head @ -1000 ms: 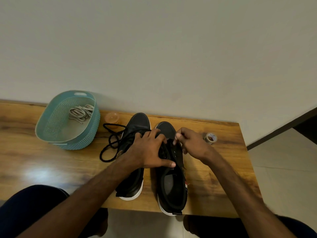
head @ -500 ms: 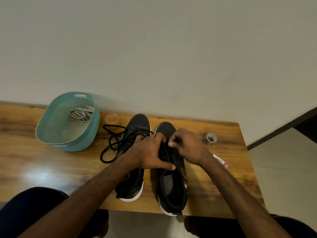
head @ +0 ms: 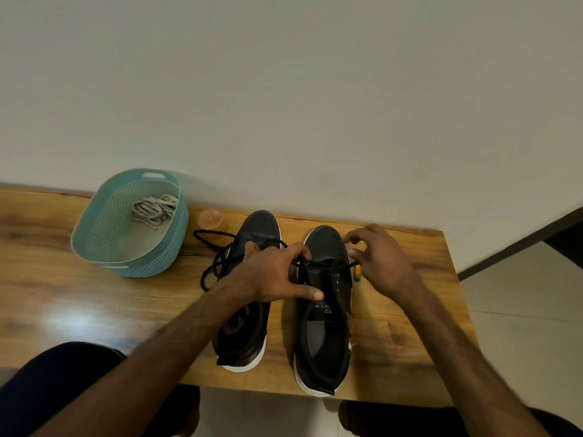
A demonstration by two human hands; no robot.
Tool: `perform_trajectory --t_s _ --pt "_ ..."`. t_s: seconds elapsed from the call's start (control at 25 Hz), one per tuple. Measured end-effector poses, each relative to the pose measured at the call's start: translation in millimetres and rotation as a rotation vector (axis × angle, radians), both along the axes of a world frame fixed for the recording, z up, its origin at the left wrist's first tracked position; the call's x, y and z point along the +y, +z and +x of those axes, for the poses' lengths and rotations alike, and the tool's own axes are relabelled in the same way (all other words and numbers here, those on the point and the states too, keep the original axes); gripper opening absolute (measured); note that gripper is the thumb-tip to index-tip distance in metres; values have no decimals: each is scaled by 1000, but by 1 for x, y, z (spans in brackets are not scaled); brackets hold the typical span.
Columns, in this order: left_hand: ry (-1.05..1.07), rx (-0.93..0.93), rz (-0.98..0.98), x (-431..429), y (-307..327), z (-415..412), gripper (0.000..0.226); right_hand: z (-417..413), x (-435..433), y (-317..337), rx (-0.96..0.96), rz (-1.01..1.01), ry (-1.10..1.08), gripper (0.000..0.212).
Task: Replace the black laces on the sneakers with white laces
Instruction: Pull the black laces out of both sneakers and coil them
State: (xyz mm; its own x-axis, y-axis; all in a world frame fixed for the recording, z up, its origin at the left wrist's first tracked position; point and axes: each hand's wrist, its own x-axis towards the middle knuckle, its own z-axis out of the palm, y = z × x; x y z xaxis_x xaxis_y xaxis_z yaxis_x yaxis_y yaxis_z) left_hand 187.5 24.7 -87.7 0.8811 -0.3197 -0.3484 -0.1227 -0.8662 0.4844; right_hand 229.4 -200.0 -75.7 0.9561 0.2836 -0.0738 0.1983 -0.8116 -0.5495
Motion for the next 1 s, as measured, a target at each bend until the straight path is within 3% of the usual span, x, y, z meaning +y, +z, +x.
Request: perform_trajectory --t_s 0.12,0.2,0.36,0.52,0.64,0.72,0.8,0.92,1.0 --pt "-40 -5 23 4 0 4 86 -15 31 -7 -41 -89 217 26" --pt "-39 -74 68 0 -1 2 93 -21 40 -14 -21 -177 251 28" --pt "-43 -126 120 -6 -3 -1 104 -22 37 -12 -61 -133 187 15" --pt "-35 -167 184 -9 -4 -4 97 -7 13 6 -157 -153 4 7" --pt "-28 -170 164 -13 -7 -4 92 6 -27 19 -200 -247 -224 11" --pt "-17 -159 140 -12 -8 -3 92 5 -32 20 -248 -308 -248 17" --pt "-7 -153 127 -11 -9 -2 93 -3 -12 16 -281 -274 -82 25" --pt "-5 -147 145 -13 -9 -3 99 -19 30 5 -156 -362 233 29" --pt "2 -142 157 -12 -8 -2 101 -24 40 -3 -124 -425 280 28"
